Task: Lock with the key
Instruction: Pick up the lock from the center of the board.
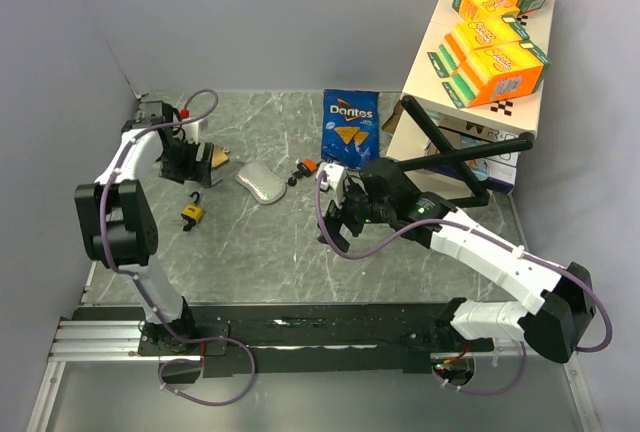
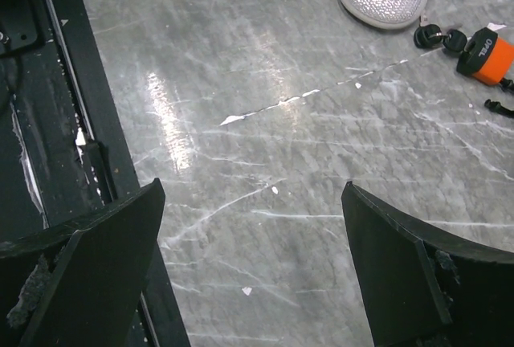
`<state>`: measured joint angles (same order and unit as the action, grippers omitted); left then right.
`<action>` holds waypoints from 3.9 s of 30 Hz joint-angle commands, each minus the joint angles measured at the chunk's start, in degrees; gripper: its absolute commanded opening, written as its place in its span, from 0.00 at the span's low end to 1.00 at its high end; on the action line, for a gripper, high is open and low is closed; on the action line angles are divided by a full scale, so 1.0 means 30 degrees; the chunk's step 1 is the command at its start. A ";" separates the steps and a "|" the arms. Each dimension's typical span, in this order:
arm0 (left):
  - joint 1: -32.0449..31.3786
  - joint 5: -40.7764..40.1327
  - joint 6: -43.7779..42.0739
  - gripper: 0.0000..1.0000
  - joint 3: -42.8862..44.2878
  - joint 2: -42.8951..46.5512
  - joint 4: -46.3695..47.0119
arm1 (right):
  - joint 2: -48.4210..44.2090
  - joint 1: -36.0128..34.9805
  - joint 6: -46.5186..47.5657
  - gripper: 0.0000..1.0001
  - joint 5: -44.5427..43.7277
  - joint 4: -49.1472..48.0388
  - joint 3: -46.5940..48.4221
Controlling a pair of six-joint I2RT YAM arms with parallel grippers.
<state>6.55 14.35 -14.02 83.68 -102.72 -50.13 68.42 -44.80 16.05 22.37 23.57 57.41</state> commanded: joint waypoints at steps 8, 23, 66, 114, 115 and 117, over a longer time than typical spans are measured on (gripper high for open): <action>-0.0307 -0.1414 -0.0541 0.66 0.0554 -0.2438 0.0596 | 0.0863 0.0547 -0.0312 1.00 0.0160 -0.0709 0.1460; -0.0395 -0.1588 -0.0248 0.36 0.1199 -0.4199 0.0918 | 0.1391 0.0576 -0.0283 1.00 0.0102 -0.0650 0.1812; 0.2154 1.2559 2.2365 0.01 -0.9667 1.6306 1.7317 | 0.9505 -0.1064 -1.1881 1.00 0.4580 -0.9026 1.0807; 0.1099 0.5969 2.4332 0.01 -0.7210 1.5723 0.9825 | 1.4487 -0.4902 -0.4209 0.47 -0.9273 -0.5924 1.5815; 0.1099 0.5998 2.4332 0.01 -0.7239 1.5723 0.9796 | 1.4458 -0.4902 -0.4151 0.42 -0.9302 -0.6011 1.5815; 0.1099 0.5969 2.4303 0.01 -0.7326 1.5782 0.9767 | 1.4429 -0.4873 -0.4092 0.26 -0.9244 -0.6041 1.5874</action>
<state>10.02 31.16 56.88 59.29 -56.84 -22.28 111.87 -60.07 2.44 -2.81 6.98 101.56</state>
